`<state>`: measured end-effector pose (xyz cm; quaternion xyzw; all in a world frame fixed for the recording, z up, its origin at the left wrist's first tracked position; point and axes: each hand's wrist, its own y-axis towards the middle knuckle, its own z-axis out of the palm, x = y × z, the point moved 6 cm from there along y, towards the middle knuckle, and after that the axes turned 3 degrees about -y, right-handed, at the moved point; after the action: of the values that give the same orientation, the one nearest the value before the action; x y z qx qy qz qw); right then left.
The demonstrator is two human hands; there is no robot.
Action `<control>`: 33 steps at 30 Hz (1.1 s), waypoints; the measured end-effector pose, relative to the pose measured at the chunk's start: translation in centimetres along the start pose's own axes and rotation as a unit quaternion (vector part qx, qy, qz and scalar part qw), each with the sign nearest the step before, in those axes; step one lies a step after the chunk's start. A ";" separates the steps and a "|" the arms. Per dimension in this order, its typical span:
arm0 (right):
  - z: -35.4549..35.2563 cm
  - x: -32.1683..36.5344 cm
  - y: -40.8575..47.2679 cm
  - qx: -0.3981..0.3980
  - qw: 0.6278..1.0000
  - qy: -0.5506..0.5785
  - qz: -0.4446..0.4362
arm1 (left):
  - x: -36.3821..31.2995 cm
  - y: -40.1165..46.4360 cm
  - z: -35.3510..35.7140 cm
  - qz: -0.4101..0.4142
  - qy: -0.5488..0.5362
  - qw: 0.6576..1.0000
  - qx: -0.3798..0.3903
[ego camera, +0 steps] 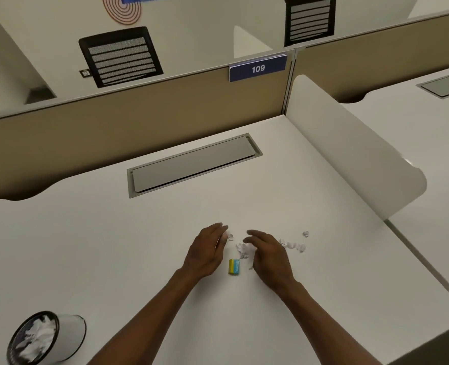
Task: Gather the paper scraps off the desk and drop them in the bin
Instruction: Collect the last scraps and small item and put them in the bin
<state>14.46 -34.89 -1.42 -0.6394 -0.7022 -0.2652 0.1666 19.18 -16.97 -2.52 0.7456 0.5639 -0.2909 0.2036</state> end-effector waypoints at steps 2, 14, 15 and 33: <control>-1.5 -1.0 -0.6 -0.058 0.997 0.014 0.050 | -0.7 -0.1 0.7 0.017 0.013 1.000 -0.003; 0.3 -0.8 -1.3 0.187 0.979 -0.087 -0.009 | -2.6 -4.5 2.4 0.070 -0.037 0.997 -0.010; 0.1 -0.7 -1.5 0.172 0.983 -0.072 -0.002 | -2.1 -4.8 2.0 0.056 -0.042 0.997 -0.019; 0.3 -0.6 -2.1 0.216 0.971 -0.070 0.069 | -2.9 -2.9 3.1 -0.009 -0.010 0.990 0.139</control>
<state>12.47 -35.34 -2.35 -0.6518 -0.7071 -0.0498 0.2696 15.25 -20.17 -2.86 0.7585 0.5225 -0.3759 0.1013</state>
